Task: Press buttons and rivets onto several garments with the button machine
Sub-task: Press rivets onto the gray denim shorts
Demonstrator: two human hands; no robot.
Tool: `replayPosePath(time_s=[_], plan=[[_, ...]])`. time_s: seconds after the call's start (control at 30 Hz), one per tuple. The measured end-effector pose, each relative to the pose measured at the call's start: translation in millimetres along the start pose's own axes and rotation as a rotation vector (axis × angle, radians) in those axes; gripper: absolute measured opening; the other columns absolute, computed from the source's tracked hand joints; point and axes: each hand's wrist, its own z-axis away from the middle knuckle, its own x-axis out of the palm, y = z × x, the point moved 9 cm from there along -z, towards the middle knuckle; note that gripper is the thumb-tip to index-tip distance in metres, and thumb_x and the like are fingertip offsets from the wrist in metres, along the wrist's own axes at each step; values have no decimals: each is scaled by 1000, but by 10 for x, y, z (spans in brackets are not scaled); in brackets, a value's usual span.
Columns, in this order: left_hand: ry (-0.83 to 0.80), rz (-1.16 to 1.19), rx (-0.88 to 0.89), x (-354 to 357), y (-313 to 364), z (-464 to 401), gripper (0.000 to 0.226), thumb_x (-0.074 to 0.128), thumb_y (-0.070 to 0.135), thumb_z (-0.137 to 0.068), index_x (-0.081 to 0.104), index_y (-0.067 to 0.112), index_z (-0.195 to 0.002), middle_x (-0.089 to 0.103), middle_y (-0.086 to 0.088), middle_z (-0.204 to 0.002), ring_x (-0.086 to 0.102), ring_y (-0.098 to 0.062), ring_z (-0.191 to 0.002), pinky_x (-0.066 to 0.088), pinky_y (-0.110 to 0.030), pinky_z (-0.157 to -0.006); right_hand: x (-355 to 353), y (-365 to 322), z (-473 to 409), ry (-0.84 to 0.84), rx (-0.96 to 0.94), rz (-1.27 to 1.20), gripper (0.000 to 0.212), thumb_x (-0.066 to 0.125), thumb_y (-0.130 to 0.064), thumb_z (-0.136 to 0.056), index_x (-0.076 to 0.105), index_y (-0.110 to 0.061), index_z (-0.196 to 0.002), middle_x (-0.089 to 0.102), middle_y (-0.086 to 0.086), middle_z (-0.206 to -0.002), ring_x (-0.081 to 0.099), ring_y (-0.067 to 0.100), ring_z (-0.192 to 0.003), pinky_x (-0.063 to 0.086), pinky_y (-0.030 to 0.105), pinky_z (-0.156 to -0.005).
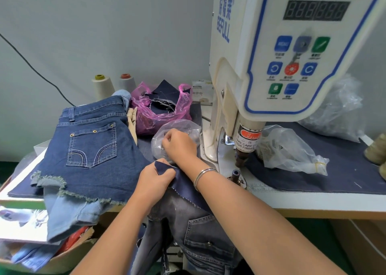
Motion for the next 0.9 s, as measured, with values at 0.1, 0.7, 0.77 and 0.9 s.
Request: replayPosePath(time_s=[0.1,0.7,0.77,0.9], plan=[[-16,-2,-3,-4,-5,1,30,56,10,-78,49,22,-52,49,10,-48,39,1,-47,33,-13,-44,-349,-88,505,91,-128,-180,13,53,-23,-91,64,-16,-93,69,2,-92,61,23,-87,48,38,-75],[17,-14,-14,-13,-56,-5,24,52,0,-82,45,11,-62,41,11,-51,33,-3,-48,28,-16,-42,-1359,941,1338,51,-119,-94,25,65,-26,-88,50,-39,-71,60,-6,-66,50,4,-60,41,22,-61],[19,-20,-16,-10,-53,-7,22,52,0,-82,45,8,-63,41,11,-51,32,-3,-48,28,-16,-42,-1388,905,1323,31,-143,-22,26,64,-28,-88,48,-39,-71,58,-7,-67,48,2,-60,38,17,-58],[22,-40,-12,-14,-52,-13,25,51,1,-82,42,9,-60,39,11,-51,30,-2,-47,27,-14,-42,-1428,843,1330,6,-195,45,14,63,-29,-89,55,-30,-78,60,-2,-70,54,12,-70,45,31,-66]])
